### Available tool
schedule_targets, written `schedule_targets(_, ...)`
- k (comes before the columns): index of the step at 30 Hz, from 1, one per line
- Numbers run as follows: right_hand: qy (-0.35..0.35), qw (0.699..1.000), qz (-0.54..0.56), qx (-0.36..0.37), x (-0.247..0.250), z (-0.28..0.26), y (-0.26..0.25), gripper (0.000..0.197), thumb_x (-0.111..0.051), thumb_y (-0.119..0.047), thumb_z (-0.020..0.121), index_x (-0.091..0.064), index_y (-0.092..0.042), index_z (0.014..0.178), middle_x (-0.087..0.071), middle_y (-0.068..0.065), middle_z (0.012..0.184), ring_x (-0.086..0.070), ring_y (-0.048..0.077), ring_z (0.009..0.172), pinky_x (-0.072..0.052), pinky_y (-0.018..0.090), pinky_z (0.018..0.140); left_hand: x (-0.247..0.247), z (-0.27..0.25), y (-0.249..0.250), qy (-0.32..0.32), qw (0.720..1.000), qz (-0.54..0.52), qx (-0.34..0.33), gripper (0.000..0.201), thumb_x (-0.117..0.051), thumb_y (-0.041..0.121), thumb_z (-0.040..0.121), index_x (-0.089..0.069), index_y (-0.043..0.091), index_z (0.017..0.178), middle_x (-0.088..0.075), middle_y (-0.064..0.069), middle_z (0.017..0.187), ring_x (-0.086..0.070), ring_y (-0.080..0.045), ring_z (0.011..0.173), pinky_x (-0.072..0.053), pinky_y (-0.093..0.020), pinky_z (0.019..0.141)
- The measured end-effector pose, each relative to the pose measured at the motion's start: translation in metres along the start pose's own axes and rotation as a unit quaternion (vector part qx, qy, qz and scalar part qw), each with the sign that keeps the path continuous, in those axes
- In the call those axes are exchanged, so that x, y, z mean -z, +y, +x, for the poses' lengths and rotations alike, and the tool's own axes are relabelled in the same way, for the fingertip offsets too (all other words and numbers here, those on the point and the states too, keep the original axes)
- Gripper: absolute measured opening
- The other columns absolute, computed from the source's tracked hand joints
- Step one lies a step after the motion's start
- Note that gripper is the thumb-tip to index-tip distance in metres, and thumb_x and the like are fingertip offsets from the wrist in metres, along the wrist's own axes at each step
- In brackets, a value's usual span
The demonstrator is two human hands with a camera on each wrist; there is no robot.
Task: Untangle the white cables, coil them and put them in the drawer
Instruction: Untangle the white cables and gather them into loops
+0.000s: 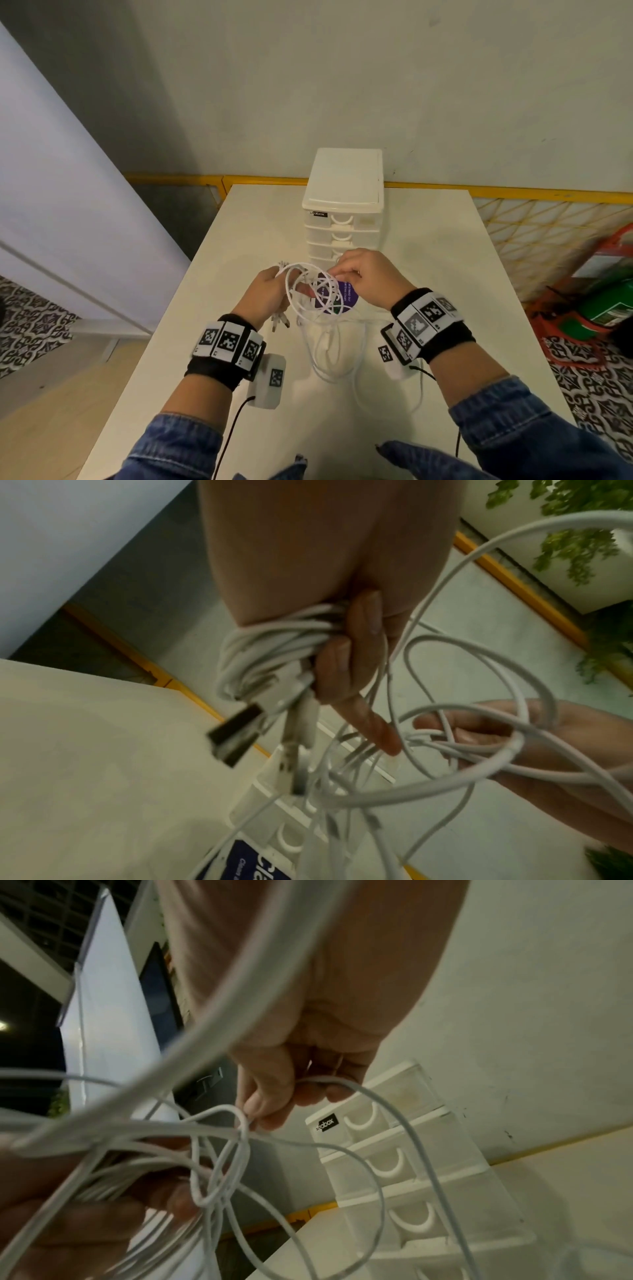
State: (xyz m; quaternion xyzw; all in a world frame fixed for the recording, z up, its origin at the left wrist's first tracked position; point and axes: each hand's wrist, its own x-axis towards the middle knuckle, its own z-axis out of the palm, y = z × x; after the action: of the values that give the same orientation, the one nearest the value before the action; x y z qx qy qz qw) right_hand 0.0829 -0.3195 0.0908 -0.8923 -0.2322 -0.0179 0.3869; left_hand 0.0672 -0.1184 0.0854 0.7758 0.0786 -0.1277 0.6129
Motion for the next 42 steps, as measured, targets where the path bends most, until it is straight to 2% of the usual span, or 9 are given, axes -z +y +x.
schedule_targets(4, 0.030, 0.998, 0.041, -0.040, 0.006, -0.002, -0.013, 0.015, -0.065, -0.002, 0.081, -0.074, -0.007, 0.091, -0.070, 0.002, 0.087, -0.058, 0.000, 0.073, -0.038, 0.000, 0.073, -0.006, -0.007, 0.007, -0.045, 0.999, 0.010, -0.008, 0.041, -0.052, 0.023, 0.095, -0.057, -0.018, 0.100, -0.039, -0.007, 0.056, -0.034, -0.012, 0.039, -0.029, -0.021, 0.039)
schedule_targets(11, 0.029, 0.991, 0.122, -0.038, -0.003, 0.000, -0.026, 0.013, -0.067, -0.004, 0.080, -0.074, -0.012, 0.086, -0.072, 0.000, 0.078, -0.068, 0.008, 0.074, -0.053, 0.020, 0.078, -0.012, -0.013, 0.009, -0.116, 0.990, 0.074, -0.037, 0.039, -0.068, 0.037, 0.086, -0.062, -0.002, 0.084, -0.047, -0.011, 0.056, -0.043, -0.020, 0.043, -0.037, -0.022, 0.040)
schedule_targets(16, 0.026, 0.990, 0.135, -0.033, -0.003, -0.003, -0.029, 0.022, -0.067, -0.009, 0.082, -0.071, -0.018, 0.102, -0.073, 0.001, 0.083, -0.066, 0.007, 0.081, -0.050, 0.021, 0.087, -0.013, -0.015, 0.012, -0.096, 0.989, 0.083, -0.079, 0.055, -0.076, 0.048, 0.056, -0.072, 0.003, 0.087, -0.069, -0.021, 0.079, -0.060, -0.034, 0.067, -0.049, -0.038, 0.063)
schedule_targets(19, 0.023, 0.994, 0.100, -0.050, 0.009, -0.006, -0.023, 0.033, -0.067, -0.017, 0.084, -0.062, -0.024, 0.116, -0.063, -0.005, 0.085, -0.057, 0.003, 0.073, -0.046, 0.017, 0.076, -0.007, -0.013, 0.016, -0.062, 0.990, 0.081, -0.098, 0.034, -0.077, 0.027, 0.076, -0.069, -0.004, 0.086, -0.064, -0.021, 0.073, -0.055, -0.032, 0.061, -0.047, -0.025, 0.047)
schedule_targets(23, -0.010, 0.994, 0.022, -0.109, 0.028, -0.019, 0.000, 0.021, -0.064, -0.020, 0.086, -0.067, -0.021, 0.107, -0.064, -0.006, 0.090, -0.052, 0.001, 0.074, -0.038, 0.019, 0.073, 0.016, -0.009, 0.018, -0.013, 0.988, 0.076, -0.137, 0.016, -0.069, 0.017, 0.085, -0.073, 0.006, 0.074, -0.070, -0.017, 0.077, -0.064, -0.030, 0.069, -0.051, -0.029, 0.056)
schedule_targets(26, 0.049, 0.991, -0.013, -0.122, 0.029, -0.026, 0.015, 0.018, -0.063, -0.015, 0.085, -0.067, -0.019, 0.102, -0.068, -0.002, 0.100, -0.057, 0.008, 0.087, -0.042, 0.021, 0.080, 0.024, -0.009, 0.017, 0.016, 0.989, 0.018, -0.145, 0.025, -0.068, 0.014, 0.086, -0.072, 0.021, 0.062, -0.069, 0.000, 0.066, -0.062, -0.013, 0.060, -0.051, -0.025, 0.056)
schedule_targets(31, 0.169, 0.980, -0.040, -0.094, 0.022, -0.030, 0.019, 0.020, -0.076, -0.020, 0.074, -0.063, -0.020, 0.090, -0.057, -0.007, 0.095, -0.051, 0.007, 0.085, -0.040, 0.019, 0.078, 0.020, -0.013, 0.020, 0.029, 0.987, -0.085, -0.134, 0.031, -0.063, 0.012, 0.089, -0.071, 0.023, 0.061, -0.067, -0.003, 0.060, -0.058, -0.016, 0.046, -0.047, -0.021, 0.042)
schedule_targets(36, 0.001, 0.992, -0.011, -0.126, 0.007, -0.029, 0.016, 0.041, -0.069, -0.028, 0.082, -0.061, -0.020, 0.122, -0.061, -0.002, 0.120, -0.055, 0.011, 0.106, -0.040, 0.025, 0.094, 0.016, -0.015, 0.022, 0.017, 0.984, -0.095, -0.147, 0.035, -0.059, 0.012, 0.091, -0.071, 0.024, 0.060, -0.052, -0.014, 0.059, -0.049, -0.019, 0.044, -0.040, -0.021, 0.041)
schedule_targets(42, -0.019, 0.984, 0.025, -0.176, -0.001, -0.035, 0.024, 0.017, -0.068, -0.019, 0.083, -0.074, -0.012, 0.098, -0.072, 0.003, 0.102, -0.061, 0.009, 0.087, -0.042, 0.016, 0.082, 0.021, -0.015, 0.018, 0.026, 0.984, -0.097, -0.149, 0.019, -0.066, 0.025, 0.085, -0.071, 0.023, 0.067, -0.054, -0.020, 0.068, -0.053, -0.022, 0.049, -0.043, -0.026, 0.048)
